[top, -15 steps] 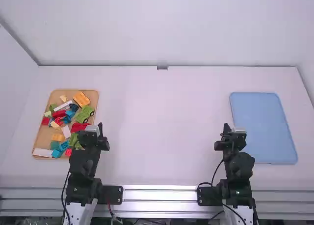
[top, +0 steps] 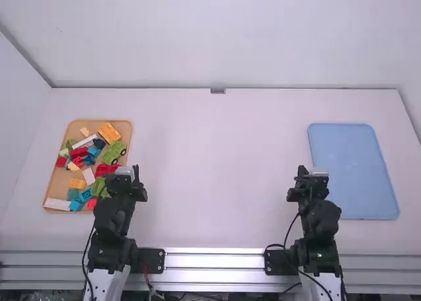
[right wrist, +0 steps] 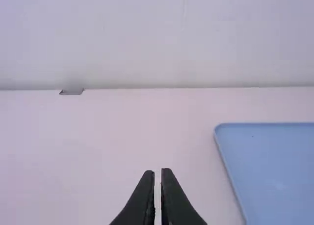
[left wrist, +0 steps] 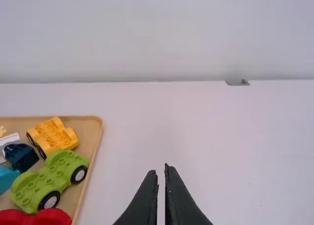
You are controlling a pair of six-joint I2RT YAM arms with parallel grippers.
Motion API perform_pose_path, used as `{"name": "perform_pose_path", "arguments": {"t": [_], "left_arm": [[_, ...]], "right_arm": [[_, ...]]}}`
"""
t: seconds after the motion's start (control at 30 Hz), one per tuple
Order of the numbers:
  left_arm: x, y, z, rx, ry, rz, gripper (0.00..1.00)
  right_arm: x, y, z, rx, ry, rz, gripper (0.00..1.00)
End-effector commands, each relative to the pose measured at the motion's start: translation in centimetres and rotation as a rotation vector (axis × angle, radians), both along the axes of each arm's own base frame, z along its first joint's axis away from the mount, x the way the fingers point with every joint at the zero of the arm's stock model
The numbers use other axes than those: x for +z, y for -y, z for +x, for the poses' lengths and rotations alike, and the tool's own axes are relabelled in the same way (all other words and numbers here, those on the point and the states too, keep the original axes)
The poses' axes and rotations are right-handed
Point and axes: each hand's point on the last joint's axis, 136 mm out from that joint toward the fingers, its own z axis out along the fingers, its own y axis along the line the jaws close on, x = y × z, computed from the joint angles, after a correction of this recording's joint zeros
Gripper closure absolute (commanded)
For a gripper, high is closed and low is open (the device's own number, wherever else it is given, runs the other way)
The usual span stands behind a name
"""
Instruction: Assemble lego blocks to make yellow taxi
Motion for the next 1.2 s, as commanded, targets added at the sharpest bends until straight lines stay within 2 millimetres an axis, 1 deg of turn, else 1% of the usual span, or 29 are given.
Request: {"name": "perform_pose_path", "arguments": {"t": [0.0, 0.03, 0.2, 0.3, 0.33, 0.43, 0.5, 0.53, 0.57, 0.6, 0.67, 0.73, 0.8, 0.83, 0.9, 0.93, 0.97, 1.0, 1.03, 1.1, 1.17], "left_arm": [[2.5, -0.4, 0.0, 0.014, 0.029, 0.008, 0.91], [2.6, -0.4, 0.1, 0.015, 0.026, 0.008, 0.90], [4.3, -0.9, 0.5, 0.042, -0.016, -0.004, 0.83], [5.6, -1.2, 1.0, 0.054, -0.042, -0.005, 0.77], [5.7, -1.3, 1.0, 0.055, -0.044, -0.006, 0.77], [6.9, -1.7, 1.7, 0.073, -0.073, -0.008, 0.71], [7.4, -1.9, 2.2, 0.080, -0.088, -0.010, 0.68], [7.8, -2.0, 2.5, 0.088, -0.101, -0.016, 0.65], [8.0, -2.1, 2.6, 0.091, -0.104, -0.019, 0.65], [8.5, -2.3, 3.1, 0.101, -0.119, -0.034, 0.62], [9.1, -2.6, 3.8, 0.116, -0.136, -0.055, 0.58], [9.6, -2.8, 4.4, 0.128, -0.151, -0.072, 0.55], [10.4, -3.2, 5.4, 0.144, -0.173, -0.081, 0.49], [10.5, -3.3, 5.5, 0.146, -0.176, -0.082, 0.49], [11.1, -3.7, 6.6, 0.163, -0.197, -0.089, 0.44], [11.4, -4.2, 7.1, 0.184, -0.206, -0.092, 0.42], [11.4, -4.3, 7.2, 0.191, -0.209, -0.094, 0.41], [11.7, -5.1, 7.8, 0.233, -0.219, -0.108, 0.38], [11.9, -6.2, 8.2, 0.303, -0.227, -0.133, 0.36], [12.0, -7.1, 8.5, 0.357, -0.234, -0.148, 0.33], [12.2, -8.3, 9.3, 0.415, -0.257, -0.150, 0.29]], "right_arm": [[3.4, -0.5, 0.1, 0.030, 0.045, -0.019, 0.91], [3.6, -0.6, 0.1, 0.034, 0.043, -0.022, 0.90], [6.9, -2.0, 0.9, 0.113, 0.014, -0.040, 0.83], [9.4, -3.1, 2.0, 0.165, 0.000, -0.033, 0.77], [9.6, -3.2, 2.1, 0.169, -0.002, -0.034, 0.77], [11.8, -4.5, 3.6, 0.227, -0.019, -0.046, 0.71], [12.7, -5.1, 4.4, 0.256, -0.029, -0.051, 0.68], [13.4, -5.7, 5.2, 0.282, -0.040, -0.056, 0.65], [13.6, -5.9, 5.4, 0.289, -0.042, -0.058, 0.65], [14.4, -6.6, 6.3, 0.323, -0.050, -0.070, 0.62], [15.2, -7.6, 7.4, 0.370, -0.063, -0.089, 0.58], [15.8, -8.9, 8.3, 0.431, -0.070, -0.110, 0.54], [16.6, -10.8, 9.8, 0.522, -0.085, -0.125, 0.49], [16.7, -11.1, 9.9, 0.536, -0.086, -0.126, 0.49], [17.2, -13.2, 11.1, 0.644, -0.094, -0.133, 0.44], [17.3, -14.3, 11.4, 0.709, -0.100, -0.135, 0.41], [17.4, -14.7, 11.5, 0.729, -0.100, -0.135, 0.41], [17.5, -15.9, 11.9, 0.795, -0.103, -0.134, 0.38], [17.5, -17.3, 12.2, 0.869, -0.111, -0.137, 0.35], [17.3, -18.4, 12.6, 0.918, -0.122, -0.143, 0.33], [16.7, -20.5, 13.4, 0.991, -0.142, -0.160, 0.29]]}}
